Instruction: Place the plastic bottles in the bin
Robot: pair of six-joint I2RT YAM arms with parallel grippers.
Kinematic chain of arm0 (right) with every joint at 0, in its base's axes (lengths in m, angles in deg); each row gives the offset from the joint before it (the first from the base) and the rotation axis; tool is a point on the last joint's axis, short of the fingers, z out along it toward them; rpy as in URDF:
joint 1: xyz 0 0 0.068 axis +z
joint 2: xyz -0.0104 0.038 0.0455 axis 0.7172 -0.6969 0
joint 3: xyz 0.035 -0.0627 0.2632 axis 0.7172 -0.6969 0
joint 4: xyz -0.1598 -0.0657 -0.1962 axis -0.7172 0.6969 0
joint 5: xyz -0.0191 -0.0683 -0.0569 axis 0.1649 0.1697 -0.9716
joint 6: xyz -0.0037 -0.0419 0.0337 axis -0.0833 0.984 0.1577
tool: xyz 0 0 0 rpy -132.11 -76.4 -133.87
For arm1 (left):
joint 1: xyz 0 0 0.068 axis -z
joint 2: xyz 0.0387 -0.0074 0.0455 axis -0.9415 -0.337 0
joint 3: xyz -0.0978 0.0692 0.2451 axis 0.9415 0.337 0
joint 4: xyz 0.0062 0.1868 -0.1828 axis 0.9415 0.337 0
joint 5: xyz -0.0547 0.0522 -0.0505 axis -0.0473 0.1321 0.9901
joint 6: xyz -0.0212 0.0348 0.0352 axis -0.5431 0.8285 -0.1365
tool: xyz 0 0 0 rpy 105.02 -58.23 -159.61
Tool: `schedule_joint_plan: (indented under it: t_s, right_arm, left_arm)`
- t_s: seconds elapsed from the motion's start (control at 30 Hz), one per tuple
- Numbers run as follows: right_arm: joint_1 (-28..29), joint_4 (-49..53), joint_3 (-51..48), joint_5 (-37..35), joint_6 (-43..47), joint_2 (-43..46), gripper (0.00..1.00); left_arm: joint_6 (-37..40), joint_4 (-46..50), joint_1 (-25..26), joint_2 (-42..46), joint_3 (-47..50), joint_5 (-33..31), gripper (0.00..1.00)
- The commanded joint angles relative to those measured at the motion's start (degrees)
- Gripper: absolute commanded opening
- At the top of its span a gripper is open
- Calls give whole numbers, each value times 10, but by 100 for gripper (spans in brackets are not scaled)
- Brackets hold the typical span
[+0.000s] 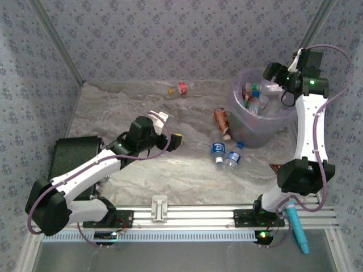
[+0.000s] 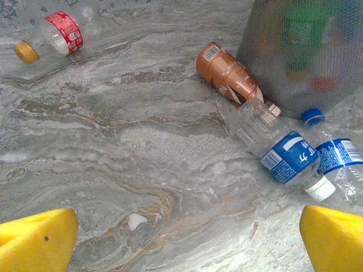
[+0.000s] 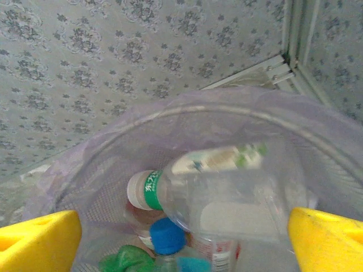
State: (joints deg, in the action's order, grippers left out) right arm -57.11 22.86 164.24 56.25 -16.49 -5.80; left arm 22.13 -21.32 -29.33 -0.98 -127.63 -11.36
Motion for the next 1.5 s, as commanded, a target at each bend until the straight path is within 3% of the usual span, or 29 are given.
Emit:
schedule_joint_plan:
  t_s: [0.0,0.1,0.27,0.6,0.83,0.93,1.1,1.33,1.47]
  right_arm:
    - [-6,30,26,-38,23,11,86]
    - [-10,34,58,-51,28,-15,72]
    - [-10,39,87,-32,29,-64,59]
    - [-6,-27,-45,-27,12,-68,54]
    - [-7,-5,-7,-19,21,-58,56]
    - [-6,1,1,-12,23,-32,63]
    - [-2,-11,-37,-3,20,37,73]
    - [15,-43,-117,23,8,111,75]
    - [25,-42,-135,48,6,124,76]
  left_arm:
    - [-4,3,-2,-2,-23,6,100]
    - [-4,6,-2,-3,-24,7,100]
    - [-4,1,-3,1,-15,3,100]
    - [1,30,-10,-26,-39,6,100]
    - [-23,66,-38,-77,-92,3,100]
    - [-71,80,-70,-117,-136,-2,100]
    - [-220,65,-125,-201,-212,9,100]
    - [-423,-79,-173,-331,-278,46,100]
    - [-434,-73,-186,-424,-381,46,100]
